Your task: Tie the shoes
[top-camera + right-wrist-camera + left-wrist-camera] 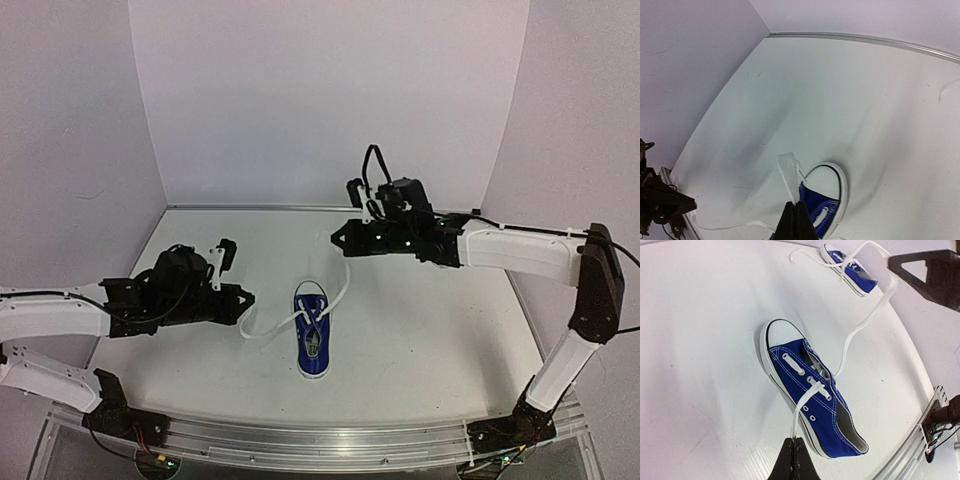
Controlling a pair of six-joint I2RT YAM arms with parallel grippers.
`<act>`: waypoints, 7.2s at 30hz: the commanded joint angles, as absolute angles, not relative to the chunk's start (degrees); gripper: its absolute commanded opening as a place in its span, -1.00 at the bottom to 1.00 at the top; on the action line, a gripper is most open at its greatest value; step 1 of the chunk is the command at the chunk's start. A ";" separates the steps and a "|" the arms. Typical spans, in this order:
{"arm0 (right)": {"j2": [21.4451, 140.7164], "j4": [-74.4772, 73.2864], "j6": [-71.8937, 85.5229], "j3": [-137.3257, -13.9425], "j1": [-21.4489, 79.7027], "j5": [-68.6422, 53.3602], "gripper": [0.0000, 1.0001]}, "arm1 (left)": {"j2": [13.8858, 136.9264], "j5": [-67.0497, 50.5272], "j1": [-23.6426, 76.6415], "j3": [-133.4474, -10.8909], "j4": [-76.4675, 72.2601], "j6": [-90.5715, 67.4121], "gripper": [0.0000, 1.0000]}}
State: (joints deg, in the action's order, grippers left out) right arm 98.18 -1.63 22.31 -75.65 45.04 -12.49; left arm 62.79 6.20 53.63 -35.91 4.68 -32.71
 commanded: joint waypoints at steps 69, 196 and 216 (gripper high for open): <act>116.95 -28.91 5.69 -94.96 47.35 -30.56 -1.00 | 73.27 -1.13 47.28 -41.28 -6.35 -0.09 -1.00; 108.35 11.92 31.66 -61.43 42.28 -52.28 -0.67 | 102.34 -33.43 47.48 -50.89 -25.39 30.72 -1.00; 105.86 12.57 32.06 -59.45 42.39 -50.44 -1.00 | 99.94 -29.37 46.75 -50.01 -21.23 30.63 -0.74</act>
State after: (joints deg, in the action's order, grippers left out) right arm 107.63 10.58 32.16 -60.24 41.87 -50.65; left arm 102.26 -32.45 47.31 -48.93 -22.97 30.89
